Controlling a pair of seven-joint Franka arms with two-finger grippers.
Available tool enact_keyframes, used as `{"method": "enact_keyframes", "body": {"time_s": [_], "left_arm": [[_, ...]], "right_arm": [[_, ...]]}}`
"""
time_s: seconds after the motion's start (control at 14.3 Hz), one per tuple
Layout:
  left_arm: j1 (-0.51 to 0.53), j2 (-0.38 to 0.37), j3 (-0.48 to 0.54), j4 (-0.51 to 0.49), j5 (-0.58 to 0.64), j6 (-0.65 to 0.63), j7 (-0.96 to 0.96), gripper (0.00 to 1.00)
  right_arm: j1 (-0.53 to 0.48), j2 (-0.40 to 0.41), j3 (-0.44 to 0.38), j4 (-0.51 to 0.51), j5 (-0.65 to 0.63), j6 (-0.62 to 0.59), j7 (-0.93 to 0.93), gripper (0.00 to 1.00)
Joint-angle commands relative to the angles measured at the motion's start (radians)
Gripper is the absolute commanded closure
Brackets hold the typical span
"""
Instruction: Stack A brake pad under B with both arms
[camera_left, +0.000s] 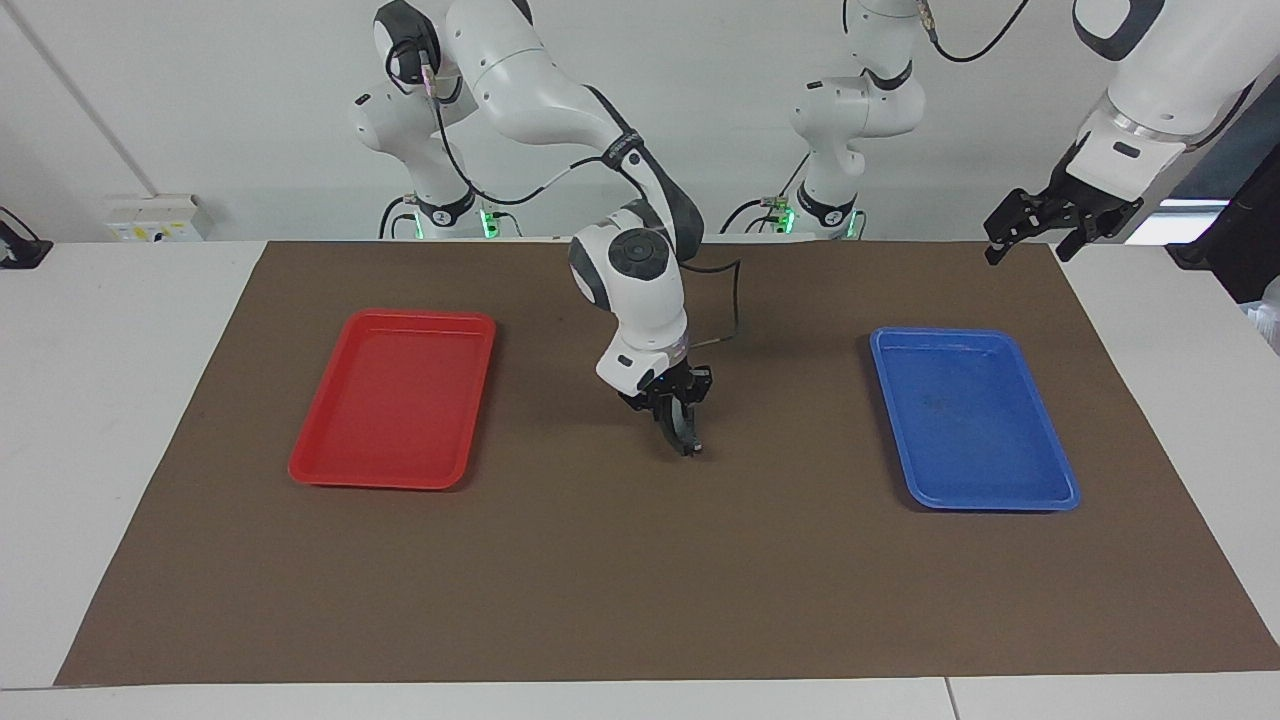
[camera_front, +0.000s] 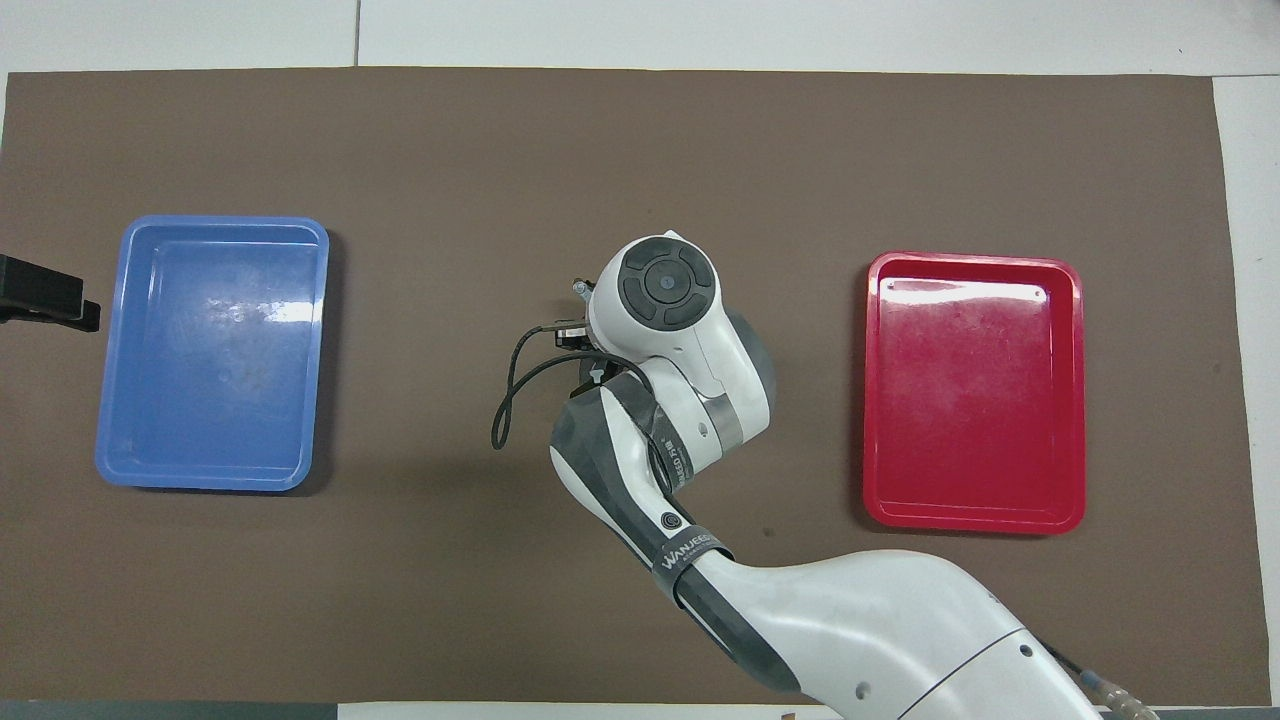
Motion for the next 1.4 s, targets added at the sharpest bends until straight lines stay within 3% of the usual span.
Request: {"method": "enact_keyframes", "body": {"time_s": [0.0, 0.7, 0.91, 1.12, 1.26, 1.33], "left_arm": [[0.009, -0.024, -0.002, -0.023, -0.013, -0.012, 0.005, 0.0], [0.009, -0.024, -0.002, -0.023, -0.013, -0.014, 0.005, 0.0], [0.009, -0.024, -0.002, -0.023, -0.013, -0.014, 0.005, 0.0], [0.009, -0.024, -0.002, -0.023, -0.013, -0.014, 0.005, 0.0], [0.009, -0.024, -0.002, -0.023, -0.013, -0.014, 0.005, 0.0], [0.009, -0.024, -0.002, -0.023, -0.013, -0.014, 0.005, 0.0]], "right_arm": [[0.002, 0.01, 0.001, 0.009, 0.02, 0.018, 0.008, 1.0], [0.011, 0.03, 0.001, -0.023, 0.022, 0.087, 0.006, 0.99], [0.014, 0.03, 0.001, -0.034, 0.022, 0.093, 0.006, 0.95], [0.014, 0.03, 0.001, -0.042, 0.023, 0.093, 0.006, 0.77], [0.014, 0.03, 0.001, -0.043, 0.023, 0.092, 0.006, 0.43], [0.017, 0.029, 0.001, -0.046, 0.023, 0.092, 0.008, 0.2]]}}
